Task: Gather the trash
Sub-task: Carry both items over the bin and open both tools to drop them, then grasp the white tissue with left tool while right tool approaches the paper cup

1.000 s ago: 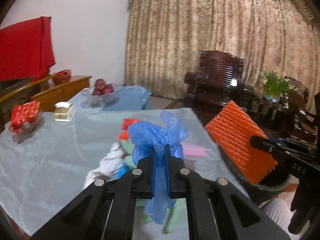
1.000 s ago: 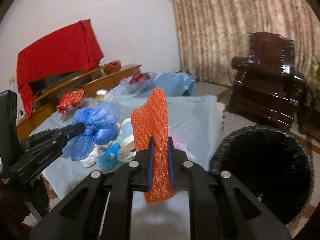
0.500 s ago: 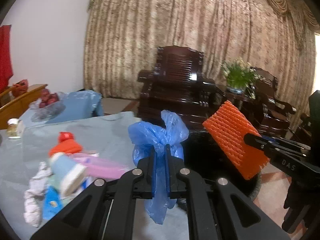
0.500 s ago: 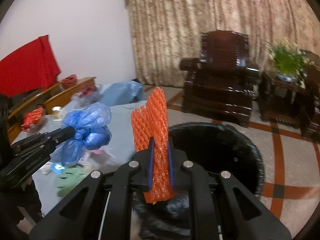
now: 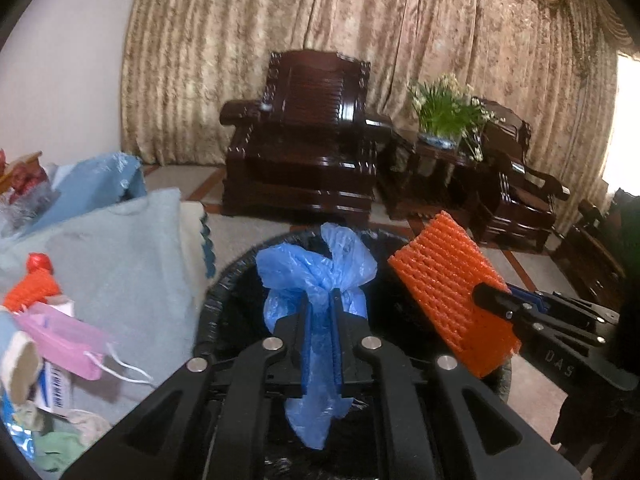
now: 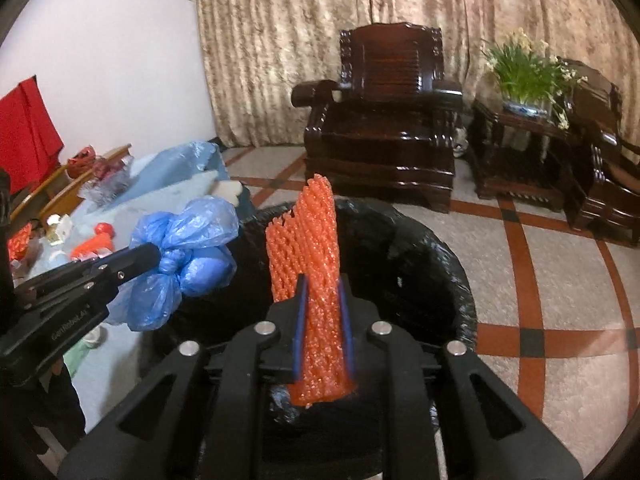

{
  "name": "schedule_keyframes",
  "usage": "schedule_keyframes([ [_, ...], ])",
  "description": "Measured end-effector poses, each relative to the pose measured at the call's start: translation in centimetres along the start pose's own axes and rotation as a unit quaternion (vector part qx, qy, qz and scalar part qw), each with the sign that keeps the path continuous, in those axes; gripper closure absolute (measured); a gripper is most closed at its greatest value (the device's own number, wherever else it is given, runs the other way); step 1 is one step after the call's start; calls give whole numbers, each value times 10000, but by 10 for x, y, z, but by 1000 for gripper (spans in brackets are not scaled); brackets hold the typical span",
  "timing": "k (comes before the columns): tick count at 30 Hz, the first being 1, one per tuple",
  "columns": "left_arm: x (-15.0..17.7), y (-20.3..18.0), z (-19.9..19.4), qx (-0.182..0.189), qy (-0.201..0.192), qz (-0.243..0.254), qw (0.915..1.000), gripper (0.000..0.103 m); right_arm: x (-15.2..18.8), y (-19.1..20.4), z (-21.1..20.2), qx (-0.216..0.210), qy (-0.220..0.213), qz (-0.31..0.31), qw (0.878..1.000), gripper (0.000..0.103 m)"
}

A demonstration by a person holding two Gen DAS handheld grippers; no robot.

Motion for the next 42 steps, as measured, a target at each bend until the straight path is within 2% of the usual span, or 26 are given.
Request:
schedule_keyframes([
  [1,2,1,1,25,40,-45,10000,81,2,-3,1,54,37,-7,10000,69],
  [3,3,6,-1,-24,11,-36,10000,52,8,-8,1,170,80,18,9998,57],
  [5,3,11,-8,-92,-68,-15,9999,45,11,-9,-3,233,76,43,9997,45],
  [7,2,18,-14,-128,-89,-46,9999,40,12,-8,-7,320,28,87,9994,26],
  [8,1,23,-19,-175,-129,-57,9997,33,11,-7,-10,332,-25,121,9994,21],
  [9,0,30,-28,-285,-199,-60,9994,27,8,-6,-11,335,-65,146,9993,11],
  [10,0,37,-35,-370,-250,-62,9990,24,6,-1,-16,327,-147,170,9992,9],
  [12,-1,52,-52,-577,-358,-77,9977,17,3,12,-23,208,-239,186,9993,7],
  [17,0,94,-98,-1104,-620,-123,9919,12,-13,62,-35,-307,-457,72,9985,6],
  [21,7,135,-140,-1649,-826,-205,9826,11,-22,109,-37,-715,-579,-100,9957,6],
  [27,25,200,-191,-2371,-928,-375,9663,11,-24,179,-25,-1239,-477,-306,9907,6],
  [31,46,242,-217,-2874,-864,-492,9526,11,-16,228,-16,-1504,-351,-463,9869,6],
  [36,79,296,-234,-3387,-653,-731,9358,11,-7,268,-4,-1684,-345,-723,9825,6],
  [42,117,322,-231,-3509,-339,-1014,9303,11,8,297,11,-1744,-338,-805,9808,6],
])
Point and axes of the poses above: each gripper's, at about its wrist camera, not at the fingertips, and z roughly the way its jaws point, y to its left, x to its underside, the point moved 6 cm from there along z, roughly the way its jaws point, and after that the axes turned 6 degrees about -y, right-handed, at the moved point
